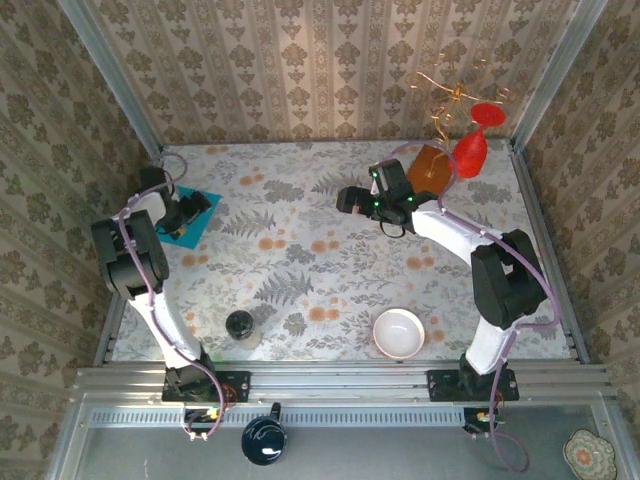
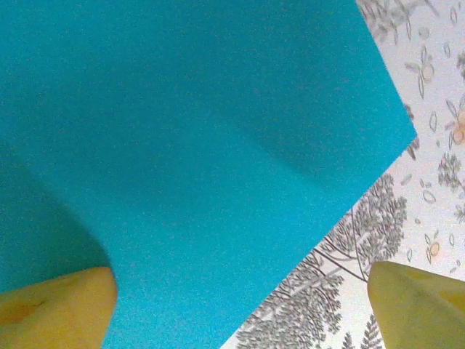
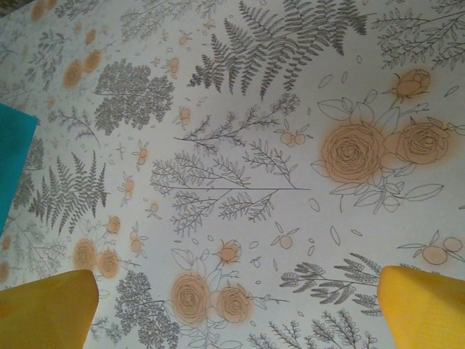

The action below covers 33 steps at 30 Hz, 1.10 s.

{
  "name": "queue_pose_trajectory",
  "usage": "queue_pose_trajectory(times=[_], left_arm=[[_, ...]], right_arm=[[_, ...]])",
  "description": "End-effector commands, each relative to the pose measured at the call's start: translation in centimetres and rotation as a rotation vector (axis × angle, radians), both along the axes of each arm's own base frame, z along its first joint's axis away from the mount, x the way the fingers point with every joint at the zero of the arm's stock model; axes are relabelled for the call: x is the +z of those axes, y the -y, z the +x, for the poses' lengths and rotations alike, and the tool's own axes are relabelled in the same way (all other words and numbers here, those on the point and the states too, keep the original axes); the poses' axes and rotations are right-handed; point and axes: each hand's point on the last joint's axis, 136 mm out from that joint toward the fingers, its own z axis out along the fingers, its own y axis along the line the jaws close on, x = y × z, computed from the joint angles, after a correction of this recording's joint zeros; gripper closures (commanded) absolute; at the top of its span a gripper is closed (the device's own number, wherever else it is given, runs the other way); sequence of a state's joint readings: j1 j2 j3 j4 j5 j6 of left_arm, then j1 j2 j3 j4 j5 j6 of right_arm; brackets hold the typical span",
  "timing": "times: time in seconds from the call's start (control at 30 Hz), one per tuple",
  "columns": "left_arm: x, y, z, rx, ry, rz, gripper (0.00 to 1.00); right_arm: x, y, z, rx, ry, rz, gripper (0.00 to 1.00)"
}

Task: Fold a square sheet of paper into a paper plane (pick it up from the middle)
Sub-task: Move the square sheet of paper to the center of the table.

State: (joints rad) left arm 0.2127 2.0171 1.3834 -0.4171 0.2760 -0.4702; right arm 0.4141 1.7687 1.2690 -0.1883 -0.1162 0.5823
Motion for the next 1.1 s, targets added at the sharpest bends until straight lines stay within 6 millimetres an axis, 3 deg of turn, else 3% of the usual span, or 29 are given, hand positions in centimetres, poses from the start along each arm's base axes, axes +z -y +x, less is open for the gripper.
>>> queue_pose_trajectory(times=[0.0,0.33,0.8,0.87,0.93,1.07], left_arm=[[-2.5,3.9,-2.9,-0.102,-0.146,-0.018,0.1],[-1.8,15.1,-6.2,-0.391,-0.22,0.065,0.13],[-1.2,26.6,-13.2,-0.803,-0.307,0.117,0.19],[-0.5,28.4,-14.2,-0.847,-0.29,0.09,0.22],[1.2,29.2,-14.0,-0.847,-0.24,0.067,0.22],[6.1,28.4,-11.7,-0.751,-0.074,0.041,0.19]], right_arm=[[0.0,1.3,0.4,-0.068,0.003,-0.025,0.0],[-0.7,3.0,-0.1,-0.109,-0.054,-0.002,0.0],[-2.5,6.2,-1.1,-0.206,-0.12,0.028,0.0],[-2.6,6.1,-1.1,-0.191,-0.122,0.024,0.01],[-2.8,5.5,-1.1,-0.152,-0.14,0.023,0.02],[-3.0,1.8,-0.8,0.001,-0.17,0.034,0.12]])
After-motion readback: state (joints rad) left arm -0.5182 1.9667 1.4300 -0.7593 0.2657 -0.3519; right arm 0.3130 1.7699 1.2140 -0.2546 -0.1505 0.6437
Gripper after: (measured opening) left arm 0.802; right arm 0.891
